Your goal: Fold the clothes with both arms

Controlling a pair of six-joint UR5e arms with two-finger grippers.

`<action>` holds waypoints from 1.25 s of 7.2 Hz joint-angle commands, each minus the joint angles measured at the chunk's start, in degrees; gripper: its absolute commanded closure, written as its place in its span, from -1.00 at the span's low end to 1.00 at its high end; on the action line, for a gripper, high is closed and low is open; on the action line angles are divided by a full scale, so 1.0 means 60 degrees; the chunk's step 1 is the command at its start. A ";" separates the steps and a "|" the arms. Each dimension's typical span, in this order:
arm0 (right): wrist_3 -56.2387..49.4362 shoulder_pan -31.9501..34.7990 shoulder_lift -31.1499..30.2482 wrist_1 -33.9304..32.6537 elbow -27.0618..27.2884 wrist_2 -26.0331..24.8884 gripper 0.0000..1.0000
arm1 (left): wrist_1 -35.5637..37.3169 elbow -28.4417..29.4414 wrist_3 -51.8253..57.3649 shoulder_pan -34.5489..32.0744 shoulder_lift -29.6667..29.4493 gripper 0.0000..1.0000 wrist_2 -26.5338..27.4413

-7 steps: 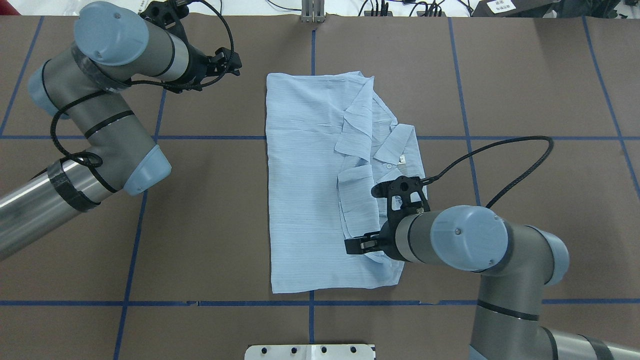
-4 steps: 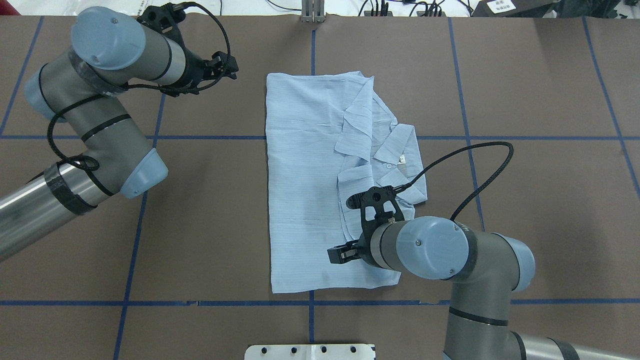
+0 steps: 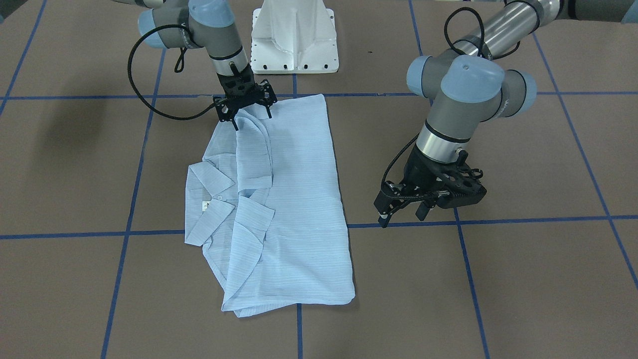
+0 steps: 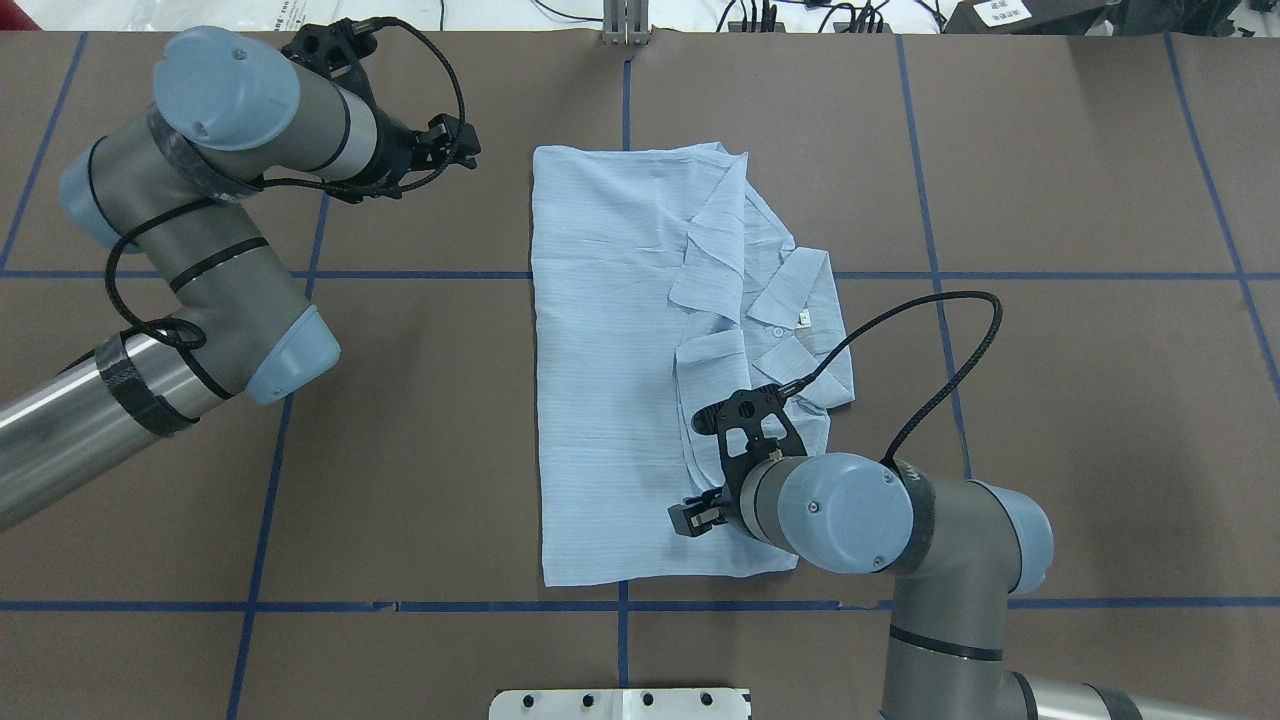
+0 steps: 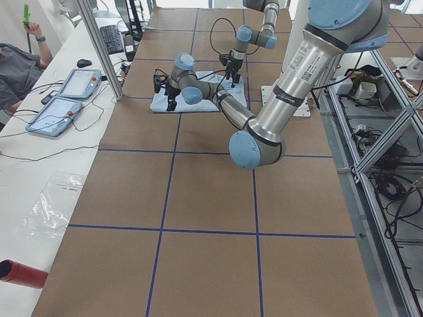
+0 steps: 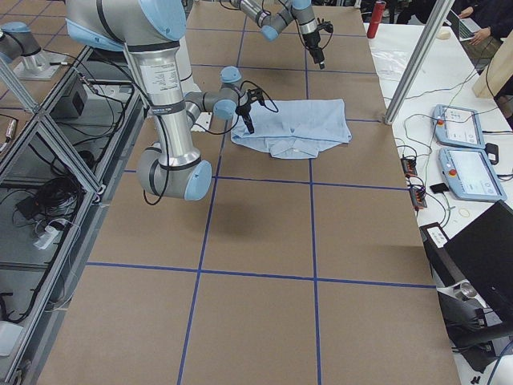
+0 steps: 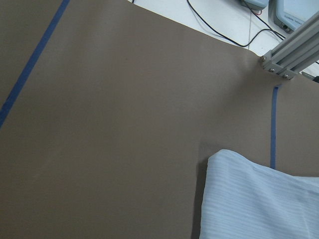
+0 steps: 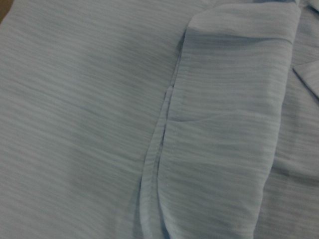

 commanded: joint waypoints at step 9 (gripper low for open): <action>-0.0107 0.0114 -0.0804 -0.0601 0.0252 -0.0364 -0.99 | -0.0440 0.0246 -0.0133 0.0453 0.0030 -1.00 0.0044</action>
